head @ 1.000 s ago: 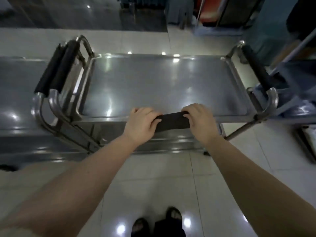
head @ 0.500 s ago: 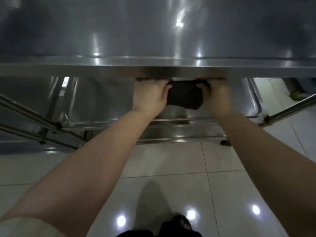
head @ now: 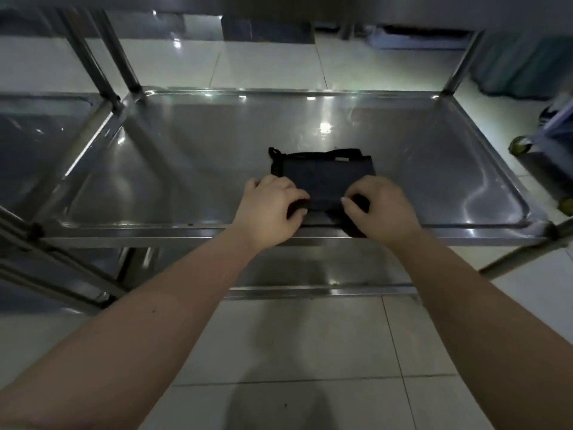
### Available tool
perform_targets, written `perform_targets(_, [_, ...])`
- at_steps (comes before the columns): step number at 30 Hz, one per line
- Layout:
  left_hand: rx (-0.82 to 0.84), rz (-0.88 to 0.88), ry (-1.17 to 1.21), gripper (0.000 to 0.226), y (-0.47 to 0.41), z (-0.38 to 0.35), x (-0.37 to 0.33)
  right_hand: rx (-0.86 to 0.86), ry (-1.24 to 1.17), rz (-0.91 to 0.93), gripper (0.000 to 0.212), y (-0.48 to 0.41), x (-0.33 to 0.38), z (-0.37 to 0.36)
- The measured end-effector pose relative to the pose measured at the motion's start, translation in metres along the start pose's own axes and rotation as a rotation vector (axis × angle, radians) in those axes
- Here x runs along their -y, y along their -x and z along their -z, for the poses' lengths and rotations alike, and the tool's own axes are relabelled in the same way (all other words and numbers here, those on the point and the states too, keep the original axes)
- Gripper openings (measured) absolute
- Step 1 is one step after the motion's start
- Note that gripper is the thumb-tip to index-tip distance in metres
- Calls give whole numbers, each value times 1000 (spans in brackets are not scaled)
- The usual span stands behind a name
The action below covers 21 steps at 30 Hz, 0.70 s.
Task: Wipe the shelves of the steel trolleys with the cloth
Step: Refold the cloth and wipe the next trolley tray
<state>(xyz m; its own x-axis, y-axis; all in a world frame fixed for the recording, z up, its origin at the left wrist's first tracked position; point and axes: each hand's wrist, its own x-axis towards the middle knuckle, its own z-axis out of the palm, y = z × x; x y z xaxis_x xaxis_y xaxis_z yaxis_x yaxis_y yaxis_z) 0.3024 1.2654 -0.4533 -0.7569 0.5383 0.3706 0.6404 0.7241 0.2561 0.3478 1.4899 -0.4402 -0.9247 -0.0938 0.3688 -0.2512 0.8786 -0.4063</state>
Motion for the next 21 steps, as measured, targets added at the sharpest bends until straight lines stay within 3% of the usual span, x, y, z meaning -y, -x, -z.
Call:
perform_targets(2, [-60,102,111,34,-8,10,3,-23,-6,-128,38,-19,8,-1])
perform_targets(4, [-90,248,121,37,-20,15,15,20,37,-223,33,-43,18,-11])
perform_targets(7, [185,386,-69,52,-31,2,30,370,233,-316,65,-61,27,-38])
perform_targets(9, [283,425,-120,53,-31,-12,33,462,349,-323,72,-62,27,-57])
perform_targets(16, [331,443,-183,50,-31,-20,37,437,397,-285,70,-41,-26,-32])
perform_targets(21, [311,438,-228,50,-34,-26,38,407,409,-580,65,-9,-143,46])
